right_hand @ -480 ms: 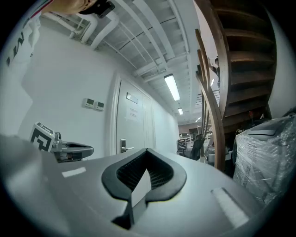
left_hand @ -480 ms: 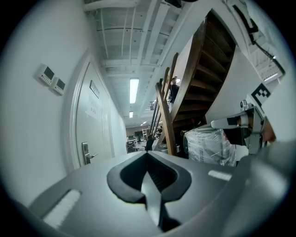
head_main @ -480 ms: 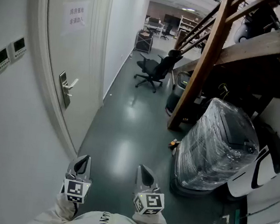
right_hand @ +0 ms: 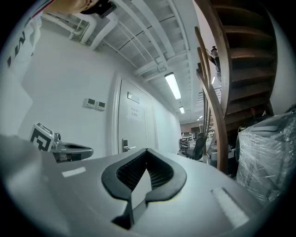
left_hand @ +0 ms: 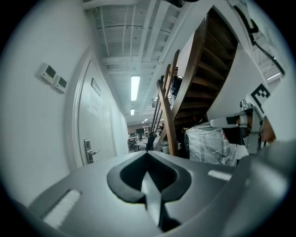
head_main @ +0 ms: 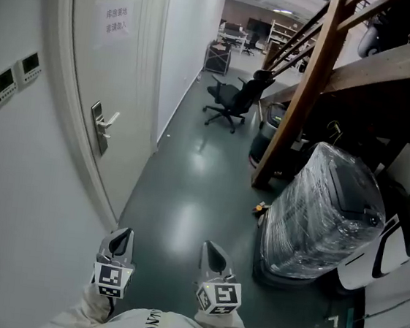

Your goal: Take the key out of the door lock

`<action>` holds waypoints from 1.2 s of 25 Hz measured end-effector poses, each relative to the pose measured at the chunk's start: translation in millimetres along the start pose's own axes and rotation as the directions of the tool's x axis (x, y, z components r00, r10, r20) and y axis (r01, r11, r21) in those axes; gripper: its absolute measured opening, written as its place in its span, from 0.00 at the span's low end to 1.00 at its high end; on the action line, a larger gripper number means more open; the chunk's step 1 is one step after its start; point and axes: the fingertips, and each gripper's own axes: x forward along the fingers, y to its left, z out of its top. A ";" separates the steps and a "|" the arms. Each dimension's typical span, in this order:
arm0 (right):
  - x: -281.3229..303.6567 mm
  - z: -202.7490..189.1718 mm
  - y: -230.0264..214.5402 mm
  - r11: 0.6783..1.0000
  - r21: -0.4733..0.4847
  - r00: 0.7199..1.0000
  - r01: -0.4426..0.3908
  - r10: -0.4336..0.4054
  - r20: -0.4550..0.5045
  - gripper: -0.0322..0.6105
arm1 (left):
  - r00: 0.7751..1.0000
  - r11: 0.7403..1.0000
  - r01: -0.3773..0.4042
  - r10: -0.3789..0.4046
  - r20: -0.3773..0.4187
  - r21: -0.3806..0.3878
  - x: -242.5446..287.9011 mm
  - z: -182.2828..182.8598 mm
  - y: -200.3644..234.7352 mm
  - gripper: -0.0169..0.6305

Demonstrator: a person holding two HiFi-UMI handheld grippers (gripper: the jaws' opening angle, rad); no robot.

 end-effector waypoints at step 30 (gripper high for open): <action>8.6 -23.6 -89.3 0.995 0.070 0.997 0.069 -0.067 -0.036 0.05 | 0.993 0.993 0.118 -0.118 -0.018 0.010 89.1 -6.9 -62.0 0.03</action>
